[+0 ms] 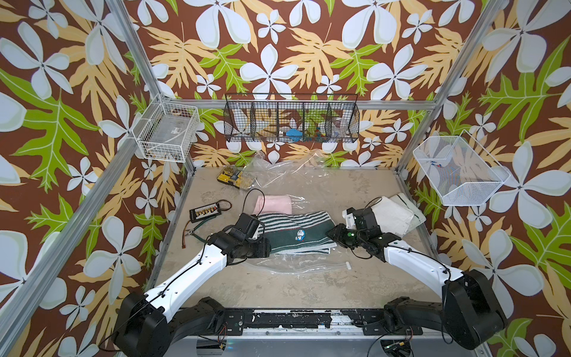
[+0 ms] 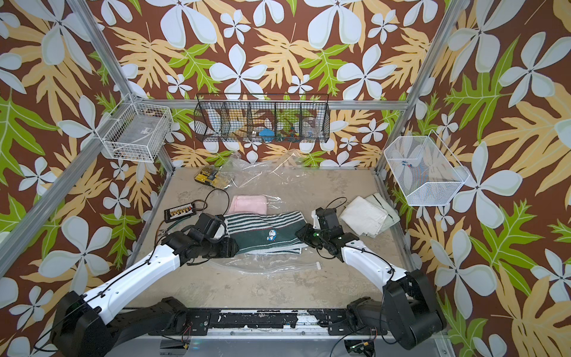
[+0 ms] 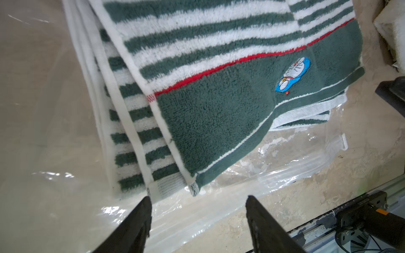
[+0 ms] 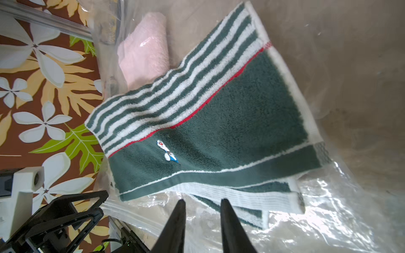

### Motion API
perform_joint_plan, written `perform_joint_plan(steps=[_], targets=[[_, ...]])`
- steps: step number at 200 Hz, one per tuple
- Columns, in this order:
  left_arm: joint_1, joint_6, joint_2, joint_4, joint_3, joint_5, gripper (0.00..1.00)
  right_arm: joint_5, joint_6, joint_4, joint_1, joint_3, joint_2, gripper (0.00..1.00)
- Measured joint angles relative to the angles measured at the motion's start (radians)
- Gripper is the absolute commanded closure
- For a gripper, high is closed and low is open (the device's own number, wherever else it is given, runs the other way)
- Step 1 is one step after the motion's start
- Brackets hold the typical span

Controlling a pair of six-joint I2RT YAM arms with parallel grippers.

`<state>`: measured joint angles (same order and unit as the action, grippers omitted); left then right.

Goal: Place the folded towel into the vacuum bag
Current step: Pick up the towel from the vacuum bag.

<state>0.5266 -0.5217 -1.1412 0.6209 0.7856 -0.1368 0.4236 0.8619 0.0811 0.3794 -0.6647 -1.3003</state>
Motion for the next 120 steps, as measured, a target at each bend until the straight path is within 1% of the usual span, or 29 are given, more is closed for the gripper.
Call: perform_joint_plan(steps=[15, 46, 71, 98, 120], targets=[[0.000, -0.016, -0.004, -0.028, -0.009, -0.017, 0.39, -0.009, -0.016, 0.011, 0.003, -0.003, -0.014, 0.69], [0.000, -0.053, 0.006, -0.071, -0.013, -0.031, 0.40, -0.037, -0.050, 0.028, 0.028, -0.035, -0.018, 0.68], [0.000, -0.064, -0.024, -0.122, -0.054, -0.056, 0.41, -0.060, -0.062, 0.031, 0.060, -0.077, -0.036, 0.67], [0.000, -0.074, -0.048, -0.130, -0.083, -0.062, 0.42, -0.069, -0.063, 0.031, 0.098, -0.110, -0.070, 0.67], [0.000, -0.075, -0.050, -0.155, -0.092, -0.062, 0.46, -0.081, -0.062, 0.020, 0.140, -0.138, -0.111, 0.67]])
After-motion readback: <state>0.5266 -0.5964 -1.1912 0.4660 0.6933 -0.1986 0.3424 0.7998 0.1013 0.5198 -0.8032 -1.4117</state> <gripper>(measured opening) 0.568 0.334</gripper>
